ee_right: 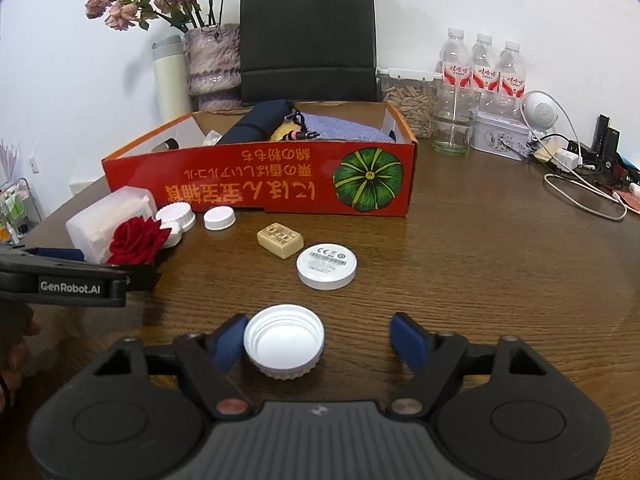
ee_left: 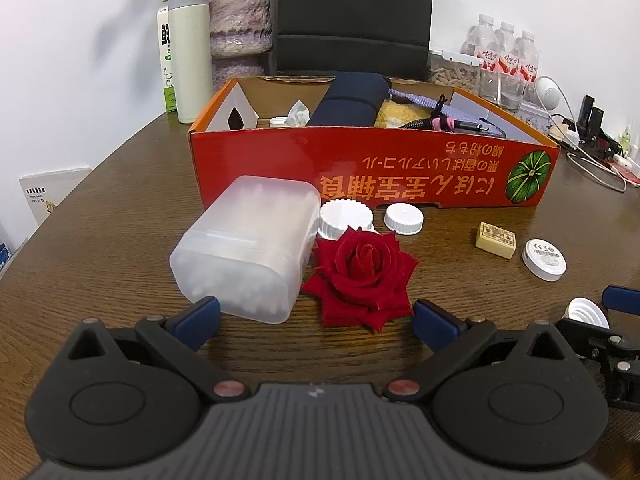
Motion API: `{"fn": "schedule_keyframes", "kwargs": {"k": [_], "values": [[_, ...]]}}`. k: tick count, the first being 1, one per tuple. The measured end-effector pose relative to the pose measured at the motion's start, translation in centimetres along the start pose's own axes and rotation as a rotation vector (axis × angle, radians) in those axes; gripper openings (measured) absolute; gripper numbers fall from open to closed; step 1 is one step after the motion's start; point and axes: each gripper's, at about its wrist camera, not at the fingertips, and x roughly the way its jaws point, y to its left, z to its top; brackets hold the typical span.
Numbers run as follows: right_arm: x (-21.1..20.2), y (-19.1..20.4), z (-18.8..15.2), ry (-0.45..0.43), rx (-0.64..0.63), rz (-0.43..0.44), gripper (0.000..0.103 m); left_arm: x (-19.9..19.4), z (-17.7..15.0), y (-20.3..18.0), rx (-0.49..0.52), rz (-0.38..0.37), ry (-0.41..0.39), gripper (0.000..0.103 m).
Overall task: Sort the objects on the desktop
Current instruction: 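Move the left gripper to the translucent plastic box while the right gripper reaches the white cap, then close the left gripper on the plastic box while the right gripper grasps the white cap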
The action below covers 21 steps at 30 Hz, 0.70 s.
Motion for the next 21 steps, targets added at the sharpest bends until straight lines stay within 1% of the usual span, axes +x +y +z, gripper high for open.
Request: {"fn": "schedule_keyframes", "kwargs": {"k": [2, 5, 6, 7, 8, 9, 14, 16, 18, 21], "values": [[0.0, -0.1, 0.0, -0.003, 0.005, 0.001, 0.075, -0.4, -0.2, 0.5, -0.022, 0.005, -0.01, 0.103], [-0.1, -0.2, 0.0, -0.007, 0.009, 0.0, 0.068, -1.5, -0.6, 1.6, -0.049, 0.018, -0.056, 0.103], [-0.1, -0.2, 0.0, -0.009, 0.008, 0.001, 0.065, -1.9, -0.6, 1.9, -0.048, 0.026, -0.07, 0.103], [-0.1, -0.1, 0.0, -0.012, 0.007, 0.0, 0.056, -2.3, -0.6, 2.2, -0.044, 0.034, -0.086, 0.103], [-0.1, -0.2, 0.0, -0.017, 0.01, -0.001, 0.05, -2.5, -0.5, 2.4, -0.041, 0.038, -0.094, 0.103], [-0.2, -0.3, 0.0, -0.021, 0.017, 0.0, 0.039, -2.7, -0.5, 2.7, -0.041, 0.04, -0.099, 0.103], [0.0, -0.6, 0.2, -0.024, 0.029, 0.012, 0.039, -3.2, 0.2, 3.9, -0.067, -0.01, -0.127, 0.103], [0.3, -0.7, 0.4, -0.025, 0.033, 0.009, 0.039, -3.2, 0.8, 4.1, -0.066, -0.009, -0.144, 0.103], [0.6, -0.7, 0.6, -0.024, 0.033, 0.003, 0.039, -2.7, 1.5, 4.3, -0.062, 0.005, -0.141, 0.103], [1.0, -0.7, 0.9, -0.023, 0.025, -0.005, 0.039, -1.3, 2.4, 4.8, -0.064, 0.002, -0.113, 0.103]]}}
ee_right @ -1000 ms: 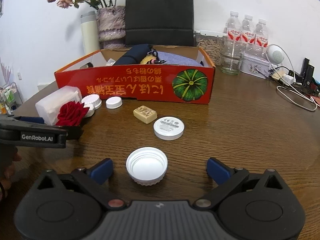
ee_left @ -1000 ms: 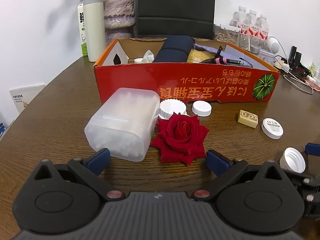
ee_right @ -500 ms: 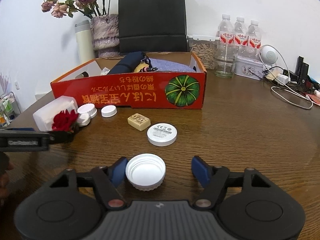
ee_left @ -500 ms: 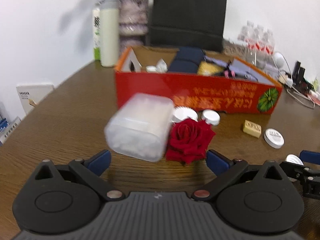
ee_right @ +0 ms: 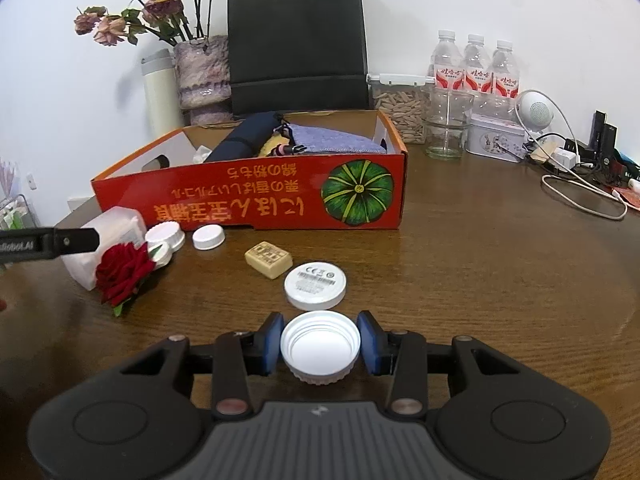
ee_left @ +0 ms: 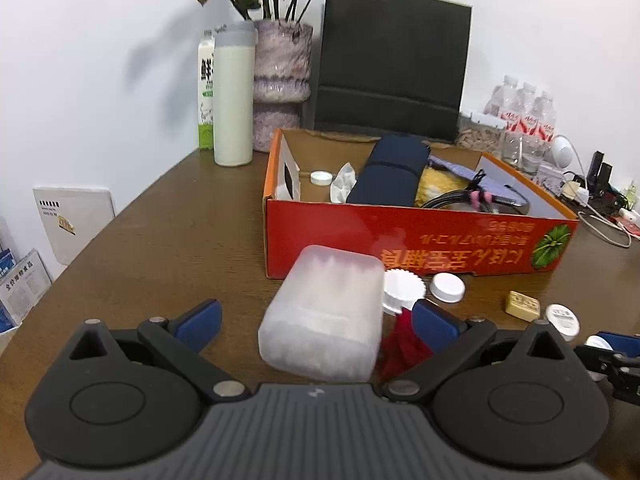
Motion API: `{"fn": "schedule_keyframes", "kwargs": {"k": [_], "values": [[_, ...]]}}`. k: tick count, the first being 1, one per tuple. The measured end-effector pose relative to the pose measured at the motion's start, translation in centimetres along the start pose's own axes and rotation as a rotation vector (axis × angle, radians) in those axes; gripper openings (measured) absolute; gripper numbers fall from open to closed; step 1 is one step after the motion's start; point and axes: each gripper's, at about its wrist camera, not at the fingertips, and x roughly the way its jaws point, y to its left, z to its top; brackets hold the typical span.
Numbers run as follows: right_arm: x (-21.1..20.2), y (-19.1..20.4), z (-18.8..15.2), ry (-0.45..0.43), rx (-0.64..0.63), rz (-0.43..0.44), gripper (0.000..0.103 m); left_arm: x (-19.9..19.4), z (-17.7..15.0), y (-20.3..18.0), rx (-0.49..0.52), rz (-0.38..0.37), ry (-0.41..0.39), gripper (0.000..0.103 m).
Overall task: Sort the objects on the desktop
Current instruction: 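Close the left gripper on the plastic box while the right gripper grasps the white cap, then carry the plastic box and white cap with both grippers over the box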
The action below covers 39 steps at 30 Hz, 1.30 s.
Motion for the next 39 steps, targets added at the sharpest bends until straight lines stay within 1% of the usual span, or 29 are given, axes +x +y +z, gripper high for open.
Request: {"fn": "schedule_keyframes", "kwargs": {"k": [5, 8, 10, 11, 12, 14, 16, 20, 22, 24, 30, 35, 39], "values": [[0.7, -0.3, 0.5, 0.001, -0.001, -0.003, 0.039, 2.7, 0.5, 0.3, 0.009, 0.002, 0.059, 0.103], [1.2, -0.6, 0.8, 0.002, -0.005, -0.002, 0.039, 3.6, 0.4, 0.4, 0.003, 0.004, 0.071, 0.103], [1.5, -0.7, 1.1, 0.002, -0.002, -0.001, 0.039, 3.9, 0.3, 0.5, -0.004, -0.003, 0.068, 0.097], [1.6, -0.8, 1.2, 0.001, 0.002, 0.0, 0.039, 4.0, 0.3, 0.6, -0.008, -0.016, 0.072, 0.09], [1.6, -0.9, 1.2, 0.001, 0.005, 0.001, 0.039, 4.1, 0.2, 0.6, -0.011, -0.031, 0.075, 0.08], [1.7, -0.9, 1.2, -0.001, 0.01, 0.003, 0.039, 4.1, 0.1, 0.3, 0.005, -0.047, 0.071, 0.069], [1.7, -1.0, 1.2, -0.003, 0.015, 0.002, 0.039, 3.9, -0.1, -0.1, 0.023, -0.046, 0.062, 0.068], [1.5, -1.3, 1.2, -0.011, 0.038, 0.002, 0.039, 3.6, -0.4, -0.3, 0.014, -0.053, 0.047, 0.068], [1.3, -1.4, 1.1, -0.023, 0.041, 0.001, 0.039, 3.1, -0.5, -0.3, 0.013, -0.042, 0.025, 0.068], [0.9, -1.2, 1.1, -0.046, 0.032, -0.003, 0.039, 2.5, -0.6, -0.5, 0.014, -0.032, 0.001, 0.067], [-0.7, -0.2, 0.9, -0.15, -0.028, -0.013, 0.039, 0.0, -0.6, -1.1, -0.001, -0.038, -0.084, 0.066], [-1.7, 0.2, 1.5, -0.212, -0.032, 0.01, 0.039, -1.9, -0.3, -1.8, -0.01, -0.052, -0.157, 0.066], [-2.2, 0.9, 2.4, -0.255, -0.042, 0.037, 0.039, -2.3, 0.6, -2.5, -0.01, -0.068, -0.189, 0.066]]}}
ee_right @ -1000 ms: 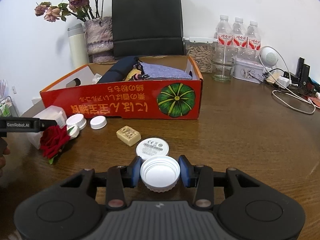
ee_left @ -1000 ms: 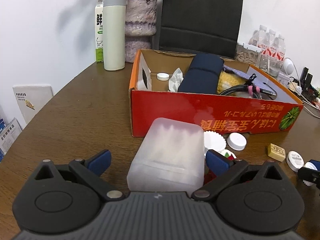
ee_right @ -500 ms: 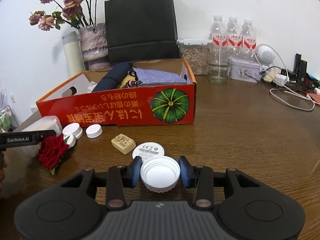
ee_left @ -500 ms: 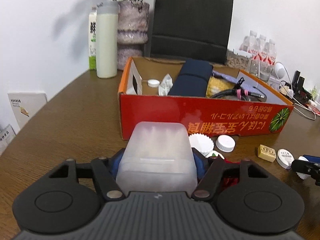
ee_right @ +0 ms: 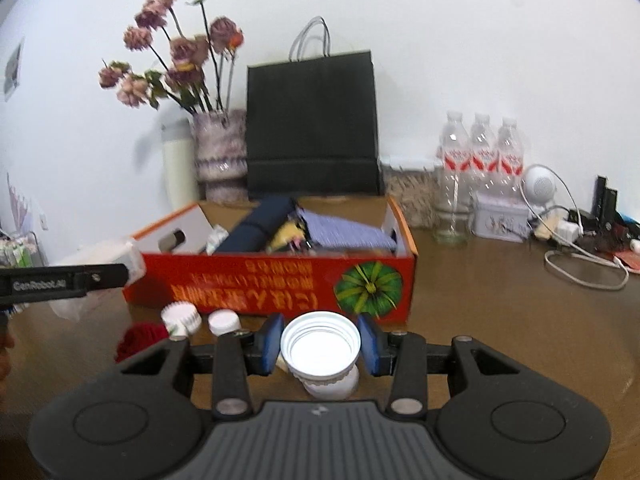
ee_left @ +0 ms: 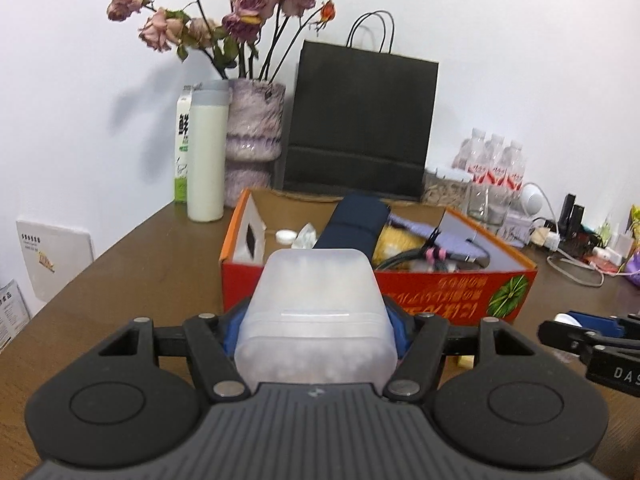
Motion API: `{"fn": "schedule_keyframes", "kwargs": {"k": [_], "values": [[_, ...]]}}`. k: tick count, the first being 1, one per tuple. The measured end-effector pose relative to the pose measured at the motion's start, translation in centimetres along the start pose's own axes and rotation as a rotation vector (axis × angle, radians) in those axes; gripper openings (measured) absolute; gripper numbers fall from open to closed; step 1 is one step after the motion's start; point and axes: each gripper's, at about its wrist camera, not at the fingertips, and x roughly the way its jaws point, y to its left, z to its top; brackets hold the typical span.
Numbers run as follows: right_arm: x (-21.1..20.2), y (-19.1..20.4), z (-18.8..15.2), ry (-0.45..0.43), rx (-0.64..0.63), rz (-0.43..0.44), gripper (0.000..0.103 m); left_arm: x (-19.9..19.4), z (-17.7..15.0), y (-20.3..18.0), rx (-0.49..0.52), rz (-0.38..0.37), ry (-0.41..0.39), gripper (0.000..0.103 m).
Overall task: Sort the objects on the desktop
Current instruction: 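Carry the plastic box and white cap with both grippers over the box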
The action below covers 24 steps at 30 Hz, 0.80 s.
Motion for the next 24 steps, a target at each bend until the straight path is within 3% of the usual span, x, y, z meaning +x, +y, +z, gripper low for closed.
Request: {"fn": "schedule_keyframes", "kwargs": {"k": [7, 14, 24], "values": [[1.3, 2.3, 2.1, -0.062, -0.051, 0.032, 0.039, 0.8, 1.6, -1.0, 0.015, -0.011, -0.046, 0.067], [4.4, 3.7, 5.1, -0.133, -0.021, 0.048, 0.039, 2.7, 3.2, -1.2, 0.013, 0.0, -0.081, 0.067], [10.3, 3.4, 7.5, -0.147, 0.018, 0.063, 0.039, 8.0, 5.1, -0.5, -0.037, 0.008, -0.075, 0.067]]}}
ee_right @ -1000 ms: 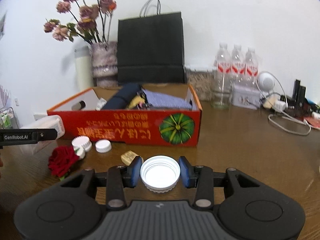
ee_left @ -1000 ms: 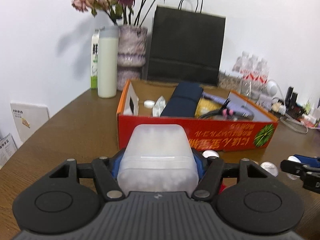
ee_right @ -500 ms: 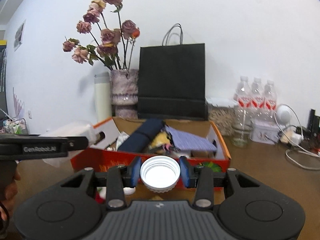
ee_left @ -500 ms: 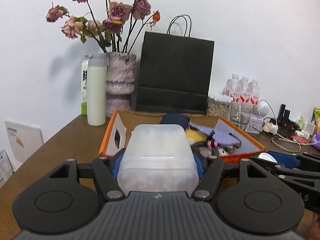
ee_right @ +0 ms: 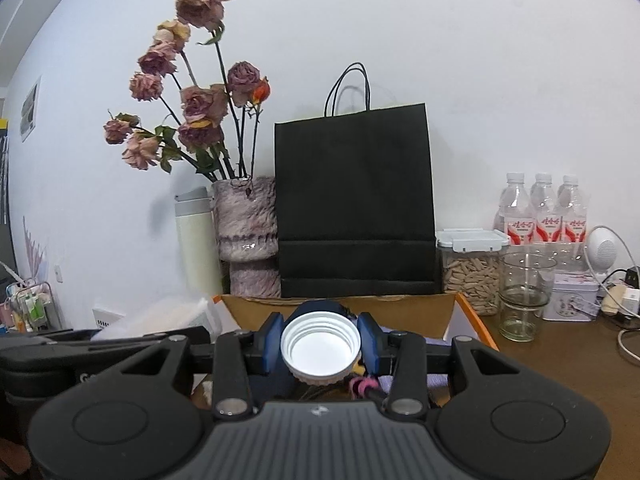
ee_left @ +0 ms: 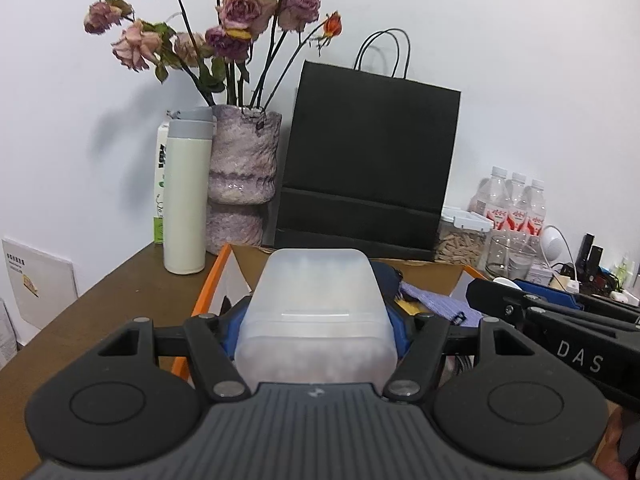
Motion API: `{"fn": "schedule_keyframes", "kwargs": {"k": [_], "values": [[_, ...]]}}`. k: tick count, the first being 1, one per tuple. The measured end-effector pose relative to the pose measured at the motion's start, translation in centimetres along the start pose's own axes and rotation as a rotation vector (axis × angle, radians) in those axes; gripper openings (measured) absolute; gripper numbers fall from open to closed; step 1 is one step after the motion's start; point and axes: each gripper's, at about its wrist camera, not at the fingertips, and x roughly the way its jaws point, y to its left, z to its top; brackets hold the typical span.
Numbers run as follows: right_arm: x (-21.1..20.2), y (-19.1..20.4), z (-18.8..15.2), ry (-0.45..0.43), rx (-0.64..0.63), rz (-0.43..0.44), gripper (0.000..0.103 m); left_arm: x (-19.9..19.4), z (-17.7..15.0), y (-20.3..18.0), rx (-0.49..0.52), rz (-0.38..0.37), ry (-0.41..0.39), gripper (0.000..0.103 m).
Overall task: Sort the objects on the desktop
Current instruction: 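Carry the plastic box and white cap with both grippers over the box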
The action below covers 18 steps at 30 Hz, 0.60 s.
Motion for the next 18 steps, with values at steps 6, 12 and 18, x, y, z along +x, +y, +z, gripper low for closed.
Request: {"fn": "schedule_keyframes", "kwargs": {"k": [6, 12, 18], "values": [[3.3, -0.6, -0.6, 0.033, -0.038, 0.007, 0.039, 3.2, 0.3, 0.3, 0.015, -0.008, 0.019, 0.067], [5.6, -1.5, -0.8, 0.053, -0.052, 0.01, 0.039, 5.5, 0.1, 0.6, 0.045, -0.016, 0.048, 0.067], [6.6, -1.5, -1.5, 0.08, -0.065, 0.014, 0.039, 6.9, -0.3, 0.5, 0.069, -0.023, 0.065, 0.067]]}}
